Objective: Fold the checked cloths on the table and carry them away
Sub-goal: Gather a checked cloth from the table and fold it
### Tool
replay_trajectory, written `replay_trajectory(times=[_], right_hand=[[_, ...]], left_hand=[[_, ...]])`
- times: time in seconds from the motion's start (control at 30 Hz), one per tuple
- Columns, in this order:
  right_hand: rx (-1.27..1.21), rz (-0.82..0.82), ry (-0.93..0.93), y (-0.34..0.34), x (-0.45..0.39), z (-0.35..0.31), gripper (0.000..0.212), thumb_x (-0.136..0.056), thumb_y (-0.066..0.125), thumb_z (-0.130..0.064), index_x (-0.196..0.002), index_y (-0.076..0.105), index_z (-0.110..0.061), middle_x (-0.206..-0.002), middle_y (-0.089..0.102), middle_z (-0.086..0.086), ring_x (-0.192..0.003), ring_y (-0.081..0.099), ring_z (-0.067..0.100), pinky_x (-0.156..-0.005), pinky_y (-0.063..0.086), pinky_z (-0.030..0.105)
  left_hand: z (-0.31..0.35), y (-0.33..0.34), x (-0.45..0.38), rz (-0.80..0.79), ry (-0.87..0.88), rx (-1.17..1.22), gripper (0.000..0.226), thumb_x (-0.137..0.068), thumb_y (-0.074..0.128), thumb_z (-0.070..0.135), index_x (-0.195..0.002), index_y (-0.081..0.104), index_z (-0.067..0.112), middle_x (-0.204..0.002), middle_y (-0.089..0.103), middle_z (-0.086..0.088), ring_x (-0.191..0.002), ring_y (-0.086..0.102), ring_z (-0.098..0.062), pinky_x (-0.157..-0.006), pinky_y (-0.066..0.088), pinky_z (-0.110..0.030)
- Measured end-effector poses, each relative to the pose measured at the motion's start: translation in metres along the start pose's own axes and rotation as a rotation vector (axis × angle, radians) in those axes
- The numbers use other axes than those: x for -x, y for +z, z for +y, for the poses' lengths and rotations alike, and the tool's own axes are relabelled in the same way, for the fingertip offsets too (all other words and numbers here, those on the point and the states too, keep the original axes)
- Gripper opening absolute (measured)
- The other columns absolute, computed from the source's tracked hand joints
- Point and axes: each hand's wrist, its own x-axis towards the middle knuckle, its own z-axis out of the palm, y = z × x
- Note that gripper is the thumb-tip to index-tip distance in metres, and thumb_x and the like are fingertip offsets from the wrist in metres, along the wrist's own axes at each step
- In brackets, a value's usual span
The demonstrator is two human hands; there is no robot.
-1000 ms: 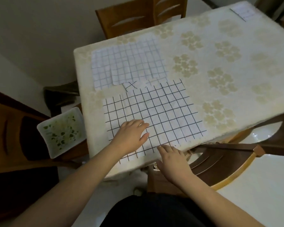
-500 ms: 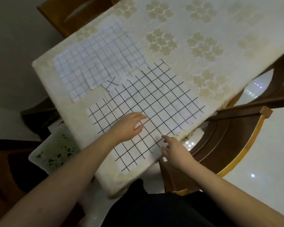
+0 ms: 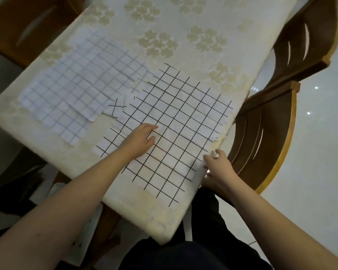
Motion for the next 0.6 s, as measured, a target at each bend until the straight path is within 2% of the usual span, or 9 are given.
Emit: replay_trajectory(times=[0.07,0.13,0.2,0.3,0.4,0.5,0.6], right_hand=[[-0.080,0.036,0.025,0.006,-0.005,0.003,0.063,-0.095,0.053,-0.018,-0.151,0.024,-0.014,-0.116,0.057,0.012,-0.094,0.062,0.022,-0.086,0.053,0.042],[-0.156,0.054,0.047,0.012,-0.006,0.006,0.058,-0.096,0.053,-0.018,-0.148,0.029,-0.016,-0.121,0.058,0.014,-0.089,0.062,0.019,-0.075,0.053,0.036],[-0.219,0.084,0.071,0.015,-0.008,0.009,0.053,-0.095,0.054,-0.018,-0.145,0.035,-0.018,-0.124,0.057,0.014,-0.088,0.062,0.019,-0.069,0.053,0.033],[-0.295,0.136,0.070,0.019,-0.014,0.012,0.045,-0.094,0.055,-0.018,-0.138,0.043,-0.017,-0.120,0.061,0.012,-0.091,0.064,0.019,-0.076,0.053,0.031],[-0.303,0.140,0.056,0.022,-0.016,0.014,0.041,-0.095,0.055,-0.019,-0.135,0.045,-0.017,-0.110,0.064,0.009,-0.091,0.065,0.019,-0.075,0.054,0.032],[-0.308,0.136,0.054,0.025,-0.018,0.015,0.035,-0.096,0.054,-0.019,-0.131,0.047,-0.019,-0.105,0.065,0.007,-0.089,0.065,0.020,-0.076,0.054,0.034],[-0.329,0.148,0.069,0.027,-0.022,0.014,0.032,-0.096,0.056,-0.020,-0.128,0.051,-0.017,-0.103,0.067,0.007,-0.087,0.065,0.020,-0.070,0.053,0.030]], left_hand=[[-0.005,-0.008,-0.011,0.046,-0.009,0.024,0.041,-0.100,0.048,0.023,-0.140,0.048,0.020,-0.136,0.048,0.001,-0.116,0.050,-0.011,-0.095,0.039,-0.024],[-0.009,-0.016,-0.022,0.084,-0.021,0.042,0.039,-0.100,0.048,0.021,-0.138,0.051,0.017,-0.129,0.050,-0.002,-0.104,0.051,-0.008,-0.089,0.039,-0.022],[-0.013,-0.022,-0.032,0.111,-0.047,0.070,0.036,-0.099,0.049,0.021,-0.134,0.055,0.017,-0.123,0.052,-0.002,-0.098,0.052,-0.010,-0.084,0.041,-0.022],[-0.025,-0.030,-0.045,0.185,-0.135,0.095,0.033,-0.096,0.050,0.019,-0.128,0.059,0.016,-0.118,0.055,-0.003,-0.097,0.057,-0.016,-0.080,0.044,-0.025],[-0.039,-0.039,-0.056,0.255,-0.237,0.111,0.034,-0.094,0.053,0.016,-0.127,0.060,0.012,-0.116,0.057,-0.010,-0.098,0.058,-0.021,-0.082,0.044,-0.026],[-0.049,-0.045,-0.065,0.246,-0.314,0.129,0.034,-0.094,0.056,0.016,-0.128,0.058,0.011,-0.119,0.056,-0.011,-0.093,0.053,-0.017,-0.079,0.041,-0.024],[-0.052,-0.047,-0.073,0.226,-0.341,0.133,0.040,-0.093,0.057,0.017,-0.133,0.054,0.011,-0.118,0.057,-0.011,-0.093,0.052,-0.018,-0.076,0.041,-0.026]])
